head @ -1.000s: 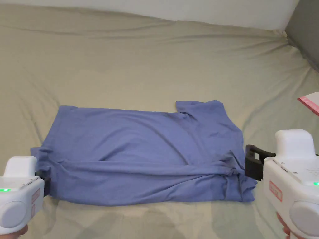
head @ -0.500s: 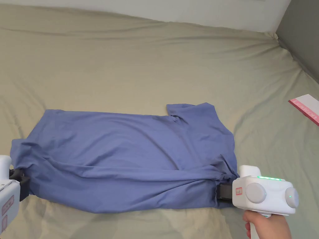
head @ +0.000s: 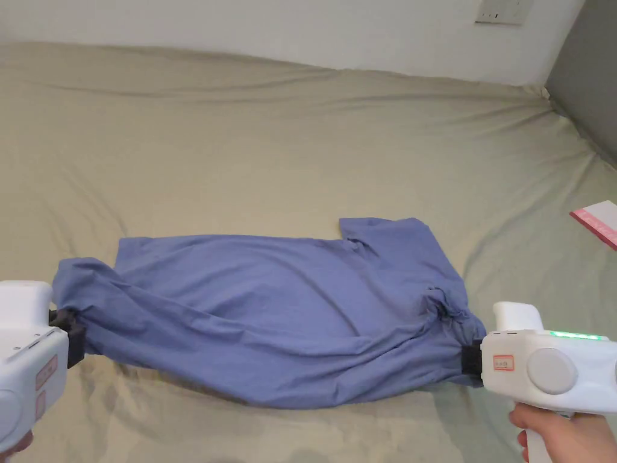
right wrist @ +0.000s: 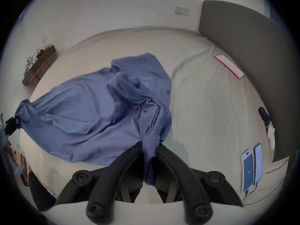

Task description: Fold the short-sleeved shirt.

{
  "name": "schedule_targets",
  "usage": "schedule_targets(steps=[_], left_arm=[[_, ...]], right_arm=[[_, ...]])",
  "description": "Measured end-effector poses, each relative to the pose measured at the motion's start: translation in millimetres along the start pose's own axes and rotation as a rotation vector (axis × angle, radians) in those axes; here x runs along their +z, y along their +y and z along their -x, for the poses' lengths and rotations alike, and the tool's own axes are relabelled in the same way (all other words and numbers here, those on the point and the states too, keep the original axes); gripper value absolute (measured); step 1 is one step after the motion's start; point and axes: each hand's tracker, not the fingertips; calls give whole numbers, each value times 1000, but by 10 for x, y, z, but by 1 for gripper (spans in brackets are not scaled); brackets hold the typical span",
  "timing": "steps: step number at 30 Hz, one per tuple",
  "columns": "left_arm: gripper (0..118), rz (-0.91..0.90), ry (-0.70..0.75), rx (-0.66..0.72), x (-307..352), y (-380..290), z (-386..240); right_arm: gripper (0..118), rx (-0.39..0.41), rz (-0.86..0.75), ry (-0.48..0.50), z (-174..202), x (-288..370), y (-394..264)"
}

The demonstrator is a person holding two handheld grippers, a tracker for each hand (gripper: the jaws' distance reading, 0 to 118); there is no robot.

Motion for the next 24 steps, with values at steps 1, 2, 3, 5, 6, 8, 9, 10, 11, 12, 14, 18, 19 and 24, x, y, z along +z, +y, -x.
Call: schedule_targets(steps=[1, 2, 3, 5, 6, 8, 9, 10, 11, 12, 14, 18, 19, 24], left_arm=[[4, -5, 0, -3, 48, 15, 11], [4, -11, 2, -9, 98, 18, 30], [4, -16, 5, -14, 144, 22, 48], [4, -22, 13, -26, 254, 23, 101], [4, -21, 16, -31, 298, 10, 133], [4, -6, 13, -42, 391, -40, 209], [4, 7, 12, -53, 420, -75, 233], [4, 22, 14, -68, 451, -134, 255], [4, 39, 19, -82, 467, -206, 271], [4, 53, 21, -94, 467, -280, 282], [4, 101, 17, -110, 443, -472, 299], [4, 205, -13, -151, 290, -842, 253], [4, 243, -12, -181, 222, -935, 225], [4, 347, -10, -241, -85, -1287, 261]], right_arm=[[14, 3, -11, 12, 5, 119, 10], [14, 8, -21, 17, 12, 235, 8], [14, 14, -24, 16, 16, 327, 2], [14, 25, -31, 24, 55, 576, -43], [14, 21, -30, 35, 37, 653, -77], [14, -7, -7, 69, -3, 822, -172], [14, -11, -2, 72, -23, 873, -233], [14, -10, 13, 67, -45, 915, -308], [14, -2, 34, 53, -63, 932, -394], [14, 3, 49, 40, -83, 942, -455], [14, -7, 89, 24, -153, 886, -638], [14, -43, 203, 29, -287, 600, -939], [14, -38, 228, 21, -294, 500, -1018], [14, -34, 305, -4, -380, 40, -1240]])
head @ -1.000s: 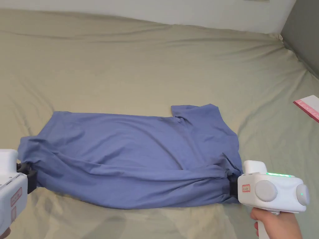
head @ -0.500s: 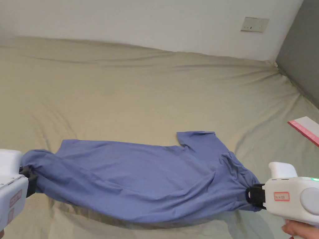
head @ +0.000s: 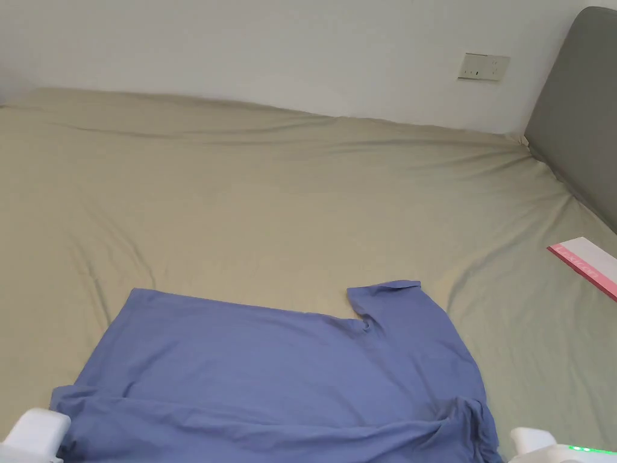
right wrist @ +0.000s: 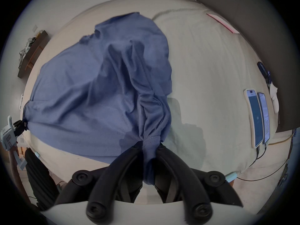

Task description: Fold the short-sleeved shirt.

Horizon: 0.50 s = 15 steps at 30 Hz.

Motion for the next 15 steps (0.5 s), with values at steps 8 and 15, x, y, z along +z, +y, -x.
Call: schedule_targets(steps=[8, 15], left_arm=[[68, -2, -9, 15, -37, 64, -17], [112, -298, -57, 187, 652, 587, 175]], right_arm=[[99, 149, -71, -251, 22, 92, 63], [99, 96, -466, -165, 205, 1177, 398]])
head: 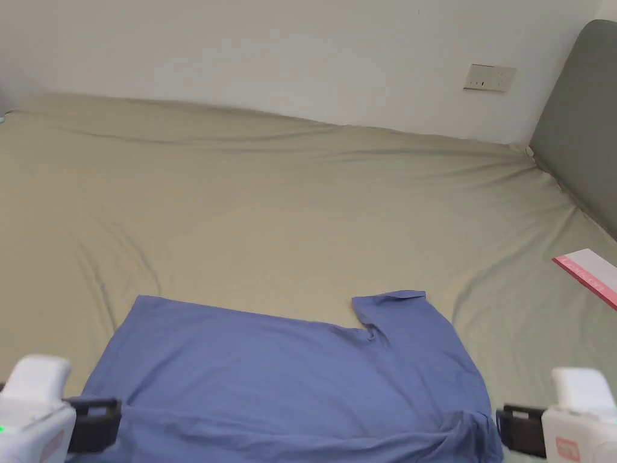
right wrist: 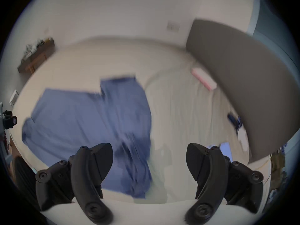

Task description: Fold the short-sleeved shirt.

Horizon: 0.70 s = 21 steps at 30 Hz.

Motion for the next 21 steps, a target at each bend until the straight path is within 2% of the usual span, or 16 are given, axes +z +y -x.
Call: schedule_targets(steps=[6, 10, 12, 15, 17, 18, 19, 20, 21], left_arm=[[112, -422, -37, 101, 872, 866, -160], [109, -630, 27, 70, 1416, 1207, -424], [100, -702, 52, 43, 1581, 1285, -549], [68, -749, 80, 0, 1661, 1325, -665], [40, -763, 90, -23, 1677, 1317, -756], [29, -763, 96, -36, 1674, 1313, -796], [14, -760, 99, -50, 1631, 1304, -814], [3, -753, 96, -62, 1600, 1299, -841], [0, -747, 95, -71, 1569, 1289, -863]], right_arm=[[99, 34, -452, 40, 465, 992, 680], [97, 169, -617, -50, 942, 1428, 900], [96, 196, -681, -28, 1112, 1550, 931], [90, 185, -690, 67, 1297, 1652, 967], [61, 184, -695, 101, 1401, 1688, 963], [41, 210, -695, 102, 1458, 1685, 958], [11, 254, -698, 90, 1545, 1666, 940], [5, 271, -717, 60, 1616, 1640, 911], [3, 264, -730, 65, 1643, 1617, 886]])
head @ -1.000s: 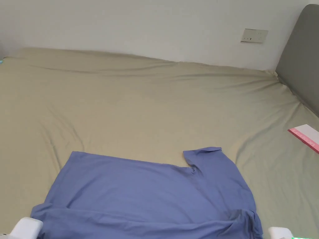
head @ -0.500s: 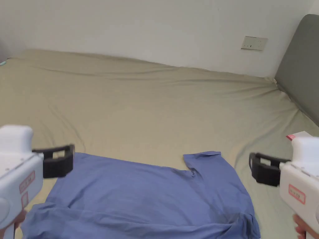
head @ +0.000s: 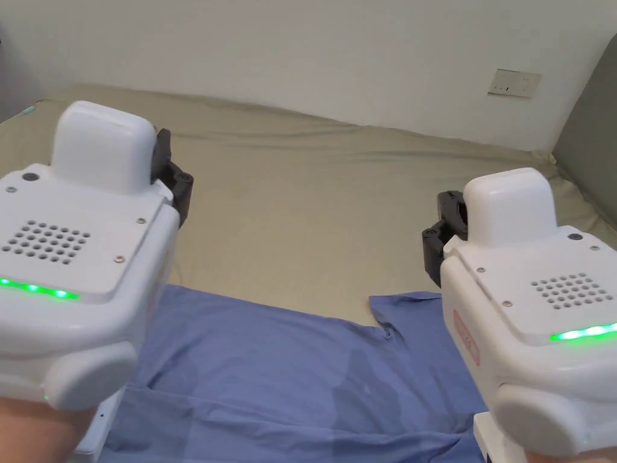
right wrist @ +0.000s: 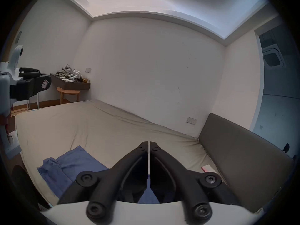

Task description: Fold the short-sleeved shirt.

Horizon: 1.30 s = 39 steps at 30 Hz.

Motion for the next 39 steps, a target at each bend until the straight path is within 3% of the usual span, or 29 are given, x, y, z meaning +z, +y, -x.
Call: schedule_targets(steps=[3, 9, 14, 17, 18, 20, 21, 22, 28, 30, 32, 33, 36, 37, 38, 39], left_arm=[[0, 9, 8, -12, -54, -95, -38], [0, 102, -25, -33, -379, -377, -58], [0, 335, -137, 50, -951, -958, 52], [0, 497, -119, 14, -1518, -1565, 148], [7, 552, -119, 16, -1693, -1748, 172], [76, 687, -124, 40, -2093, -2146, 257], [102, 751, -109, 34, -2262, -2305, 284], [107, 781, -83, 28, -2404, -2448, 303], [104, 889, -77, 86, -3109, -3065, 421], [89, 912, -63, 82, -3165, -3171, 394], [87, 943, -97, 79, -3169, -3308, 361], [79, 859, -58, 120, -3107, -3265, 373], [17, 883, -132, 126, -3007, -3123, 298], [0, 872, -101, 48, -2987, -3067, 230], [0, 867, -90, -14, -2979, -3018, 226], [0, 865, -161, 28, -2957, -3002, 205]], right_arm=[[2, -30, 23, 38, 73, -50, -25], [2, -62, 42, 13, 7, -294, -216], [2, -70, 113, -1, -54, -568, -472], [2, -71, 182, -5, -117, -743, -662], [2, -73, 211, 4, -145, -802, -721], [2, -73, 243, 1, -194, -913, -844], [2, -64, 261, -8, -215, -959, -899], [2, -48, 282, -19, -243, -1004, -958], [2, -62, 376, -53, -429, -1194, -1278], [2, -60, 397, -60, -485, -1224, -1378], [2, -72, 415, -61, -493, -1233, -1389], [2, -83, 424, -58, -486, -1240, -1382], [2, -82, 442, -50, -457, -1294, -1372], [2, -70, 443, -46, -429, -1310, -1348], [2, -64, 440, -44, -410, -1323, -1331], [2, -63, 438, -37, -401, -1334, -1316]])
